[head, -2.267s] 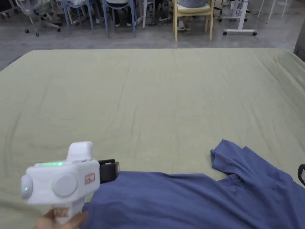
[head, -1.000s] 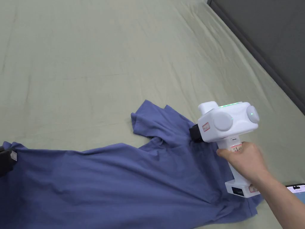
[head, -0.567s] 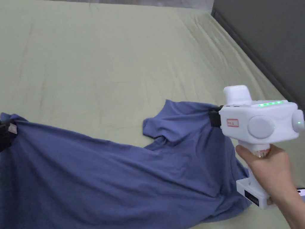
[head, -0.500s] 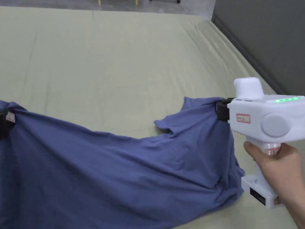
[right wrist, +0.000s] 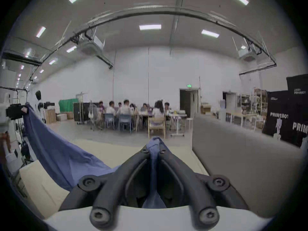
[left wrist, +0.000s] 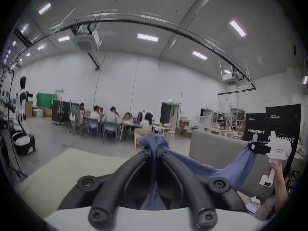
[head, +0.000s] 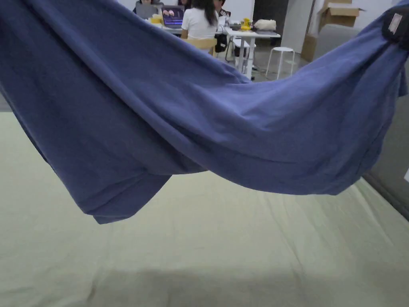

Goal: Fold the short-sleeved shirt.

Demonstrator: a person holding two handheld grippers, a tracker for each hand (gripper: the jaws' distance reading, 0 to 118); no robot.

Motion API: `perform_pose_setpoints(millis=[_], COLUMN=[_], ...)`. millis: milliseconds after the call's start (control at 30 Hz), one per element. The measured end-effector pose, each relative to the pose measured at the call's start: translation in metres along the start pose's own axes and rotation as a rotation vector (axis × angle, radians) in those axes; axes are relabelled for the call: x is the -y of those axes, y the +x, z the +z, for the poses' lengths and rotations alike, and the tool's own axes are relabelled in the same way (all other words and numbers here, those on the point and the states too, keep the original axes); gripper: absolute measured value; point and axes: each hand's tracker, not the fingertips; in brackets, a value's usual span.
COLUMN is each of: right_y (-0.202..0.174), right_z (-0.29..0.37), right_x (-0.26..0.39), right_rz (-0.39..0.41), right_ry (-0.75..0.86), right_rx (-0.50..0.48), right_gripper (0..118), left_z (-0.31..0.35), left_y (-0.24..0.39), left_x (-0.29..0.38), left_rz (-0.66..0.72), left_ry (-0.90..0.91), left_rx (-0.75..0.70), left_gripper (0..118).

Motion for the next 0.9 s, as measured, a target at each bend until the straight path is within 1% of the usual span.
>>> perform_pose_setpoints(millis=[100,133,200,233,267,367,467,633,700,767,800,900], right_y=[-0.003,-0.003,-0.007,-0.01,-0.005,-0.014,-0.021,-0.028,-0.025,-0.028,-0.03,-0.033], right_z=[-0.014,-0.026,-0.049,-0.063,-0.082,-0.126,-0.17,-0.252,-0.293,-0.324,-0.337,-0.363], right_x=[-0.034,-0.044,-0.057,-0.063,-0.065,-0.07,-0.058,0.003,0.035,0.076,0.101,0.179], right_rz=[0.013,0.018,0.027,0.031,0.031,0.047,0.074,0.082,0.087,0.102,0.125,0.16], right_ry=[0.015,0.012,-0.002,-0.016,-0.035,-0.077,-0.122,-0.204,-0.278,-0.34,-0.37,-0.479], right_rx=[0.0,0.003,-0.005,-0.005,-0.011,-0.005,0.017,0.009,0.015,0.008,0.023,0.025], right_gripper=[6,6,6,6,6,6,6,6,6,6,6,6], left_z=[-0.022,-0.035,-0.065,-0.08,-0.097,-0.146,-0.185,-0.248,-0.273,-0.296,-0.305,-0.319], left_y=[-0.009,-0.014,-0.019,-0.025,-0.031,-0.042,-0.047,-0.058,-0.065,-0.072,-0.074,-0.08], left_x=[-0.033,-0.043,-0.055,-0.059,-0.062,-0.063,-0.046,0.018,0.049,0.09,0.114,0.197], left_rz=[-0.064,-0.089,-0.103,-0.096,-0.093,-0.066,-0.062,-0.071,-0.068,-0.048,-0.042,-0.051], left_ry=[0.004,-0.003,-0.019,-0.034,-0.044,-0.121,-0.161,-0.22,-0.268,-0.331,-0.354,-0.464], left_rx=[-0.07,-0.107,-0.13,-0.147,-0.155,-0.193,-0.217,-0.251,-0.276,-0.281,-0.278,-0.279], left_gripper=[4,4,4,4,4,4,4,4,4,4,4,4])
